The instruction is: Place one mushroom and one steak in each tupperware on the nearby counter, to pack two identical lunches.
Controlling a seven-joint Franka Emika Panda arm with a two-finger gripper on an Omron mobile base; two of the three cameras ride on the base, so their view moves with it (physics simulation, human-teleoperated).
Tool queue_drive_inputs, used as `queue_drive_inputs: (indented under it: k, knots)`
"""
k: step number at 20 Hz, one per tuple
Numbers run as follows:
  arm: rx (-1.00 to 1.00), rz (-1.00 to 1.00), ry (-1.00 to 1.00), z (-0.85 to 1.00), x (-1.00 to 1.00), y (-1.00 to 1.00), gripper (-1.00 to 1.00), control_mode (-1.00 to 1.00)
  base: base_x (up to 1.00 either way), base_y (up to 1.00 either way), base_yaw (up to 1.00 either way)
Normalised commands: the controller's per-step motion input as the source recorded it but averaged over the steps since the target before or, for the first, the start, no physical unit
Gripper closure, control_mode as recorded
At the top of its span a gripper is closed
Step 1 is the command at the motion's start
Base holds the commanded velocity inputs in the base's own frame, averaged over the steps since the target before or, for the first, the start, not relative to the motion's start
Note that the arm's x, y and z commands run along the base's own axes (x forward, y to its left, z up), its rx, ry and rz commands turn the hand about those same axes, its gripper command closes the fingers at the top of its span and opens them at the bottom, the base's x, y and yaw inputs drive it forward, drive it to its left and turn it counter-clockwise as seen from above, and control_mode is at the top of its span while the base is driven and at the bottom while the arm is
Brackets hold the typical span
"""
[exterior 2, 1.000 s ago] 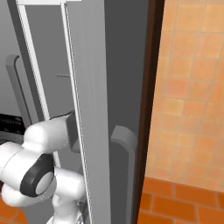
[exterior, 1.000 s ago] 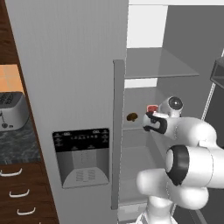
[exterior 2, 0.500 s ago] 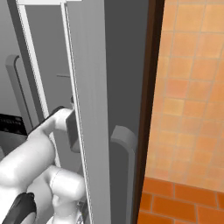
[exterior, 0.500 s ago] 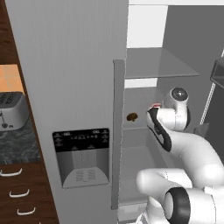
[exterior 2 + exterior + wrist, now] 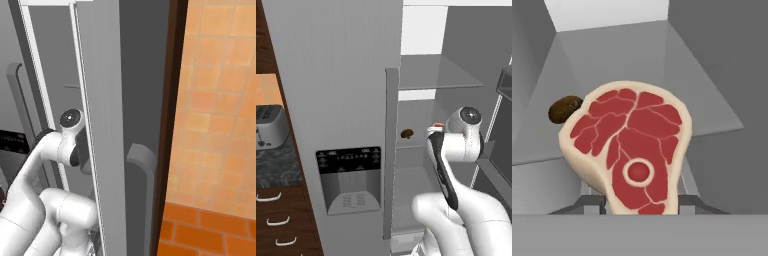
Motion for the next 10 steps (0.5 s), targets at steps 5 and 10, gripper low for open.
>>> queue_drive_inputs:
  k: [5,10]
  knots:
    - [0.00,-0.09,-0.04,0.12,-0.97,0.31,1.00,-1.00,0.00,0.00,0.00]
    - [0.00,0.00,0.00,0.41,-0.82,0.14,1.00,-1.00,0.00,0.00,0.00]
